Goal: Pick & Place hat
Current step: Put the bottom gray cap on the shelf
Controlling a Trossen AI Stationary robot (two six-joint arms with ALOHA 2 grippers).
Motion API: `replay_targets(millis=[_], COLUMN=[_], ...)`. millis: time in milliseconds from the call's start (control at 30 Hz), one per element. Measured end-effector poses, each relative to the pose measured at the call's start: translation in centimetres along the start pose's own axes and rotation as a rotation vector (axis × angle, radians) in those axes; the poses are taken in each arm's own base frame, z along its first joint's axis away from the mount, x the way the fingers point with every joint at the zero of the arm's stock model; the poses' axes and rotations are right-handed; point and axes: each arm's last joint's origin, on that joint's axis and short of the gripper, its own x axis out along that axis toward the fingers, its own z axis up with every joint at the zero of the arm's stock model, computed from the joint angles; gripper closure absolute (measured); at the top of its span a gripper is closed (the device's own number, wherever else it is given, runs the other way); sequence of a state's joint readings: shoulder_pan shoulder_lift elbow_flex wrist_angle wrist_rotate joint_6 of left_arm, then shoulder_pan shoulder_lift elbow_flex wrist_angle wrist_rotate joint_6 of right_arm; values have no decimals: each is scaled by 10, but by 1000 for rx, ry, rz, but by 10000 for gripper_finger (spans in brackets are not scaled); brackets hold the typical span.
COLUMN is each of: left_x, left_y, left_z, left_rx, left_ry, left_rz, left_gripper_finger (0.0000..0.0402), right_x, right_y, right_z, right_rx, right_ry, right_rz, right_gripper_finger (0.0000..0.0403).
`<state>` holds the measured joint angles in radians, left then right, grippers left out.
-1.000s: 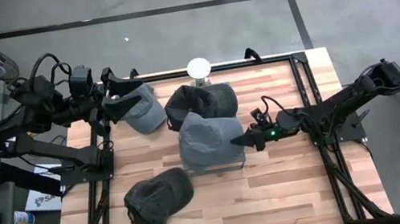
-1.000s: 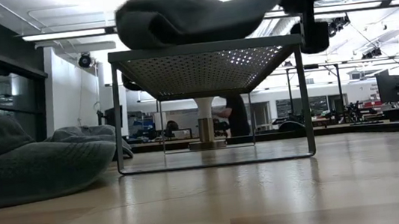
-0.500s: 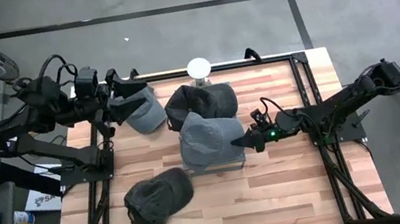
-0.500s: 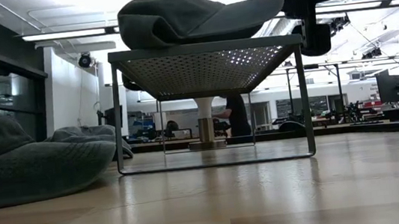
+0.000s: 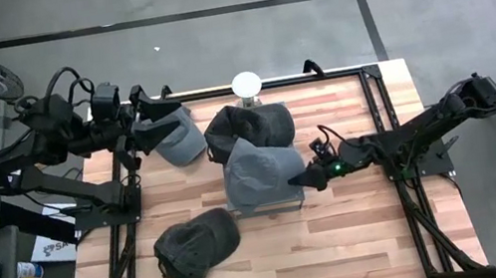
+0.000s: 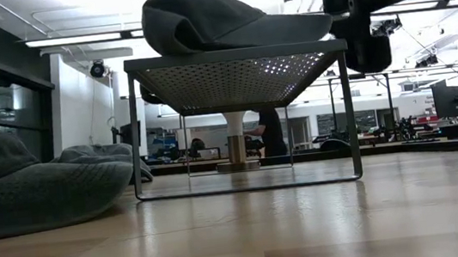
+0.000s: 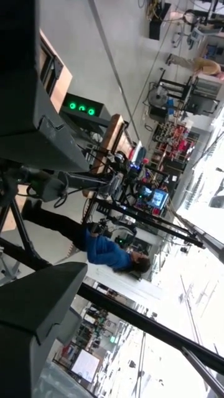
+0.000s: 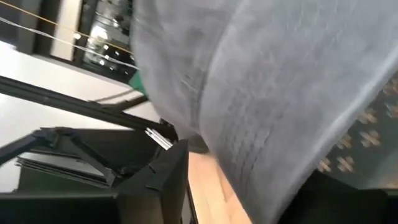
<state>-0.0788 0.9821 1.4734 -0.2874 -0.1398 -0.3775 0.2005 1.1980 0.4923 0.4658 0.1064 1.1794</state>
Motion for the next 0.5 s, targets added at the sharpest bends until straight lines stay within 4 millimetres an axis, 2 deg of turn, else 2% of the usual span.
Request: replay_targets(millis=[133,500], left_x=[0,0], left_y=[0,0], left_z=[0,0], left_rx=[0,-12], left_ry=[0,-1], left_rz=[0,1], left_gripper_finger=[154,154], right_x=[0,-7], right_y=[-2,-1], right_z=[-1,0], right_rx=[24,68], right_ry=[13,27], right_rz=[-25,-44], right_gripper_finger=[225,224])
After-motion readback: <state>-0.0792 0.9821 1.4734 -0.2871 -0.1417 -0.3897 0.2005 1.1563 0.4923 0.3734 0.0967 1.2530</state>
